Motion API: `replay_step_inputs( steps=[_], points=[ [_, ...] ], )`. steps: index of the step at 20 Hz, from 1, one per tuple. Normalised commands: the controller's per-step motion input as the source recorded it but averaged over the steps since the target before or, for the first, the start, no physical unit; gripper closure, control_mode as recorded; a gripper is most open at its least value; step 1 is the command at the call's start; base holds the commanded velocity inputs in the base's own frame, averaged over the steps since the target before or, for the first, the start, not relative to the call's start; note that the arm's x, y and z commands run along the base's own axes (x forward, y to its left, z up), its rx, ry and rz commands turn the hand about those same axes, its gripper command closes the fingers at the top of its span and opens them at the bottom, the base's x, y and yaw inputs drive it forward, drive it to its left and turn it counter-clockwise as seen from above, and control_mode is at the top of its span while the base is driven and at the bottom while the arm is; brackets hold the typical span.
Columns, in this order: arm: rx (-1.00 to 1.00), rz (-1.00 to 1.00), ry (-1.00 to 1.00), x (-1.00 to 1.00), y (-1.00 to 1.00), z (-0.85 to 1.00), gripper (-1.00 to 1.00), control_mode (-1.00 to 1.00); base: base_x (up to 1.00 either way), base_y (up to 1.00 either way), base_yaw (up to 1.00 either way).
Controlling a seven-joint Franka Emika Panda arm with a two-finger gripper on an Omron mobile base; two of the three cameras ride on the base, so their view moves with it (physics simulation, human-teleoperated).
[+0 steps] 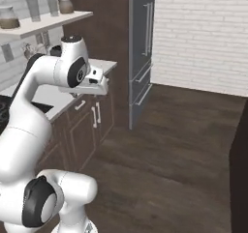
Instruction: Navigate to the shelves.
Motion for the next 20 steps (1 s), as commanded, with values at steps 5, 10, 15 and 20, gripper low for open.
replay_step_inputs(
  steps=[5,10,15,20],
  points=[
    [0.0,0.0,0.0,0.0,0.0,0.0,-1.0,1.0,1.0,-0.1,0.43],
    [0.0,0.0,0.0,0.0,0.0,0.0,-1.0,1.0,1.0,-0.32,0.41],
    [0.0,0.0,0.0,0.0,0.0,0.0,-1.0,1.0,1.0,-0.36,0.41],
    [0.0,0.0,0.0,0.0,0.0,0.0,-1.0,1.0,1.0,-0.42,0.43]
  ],
)
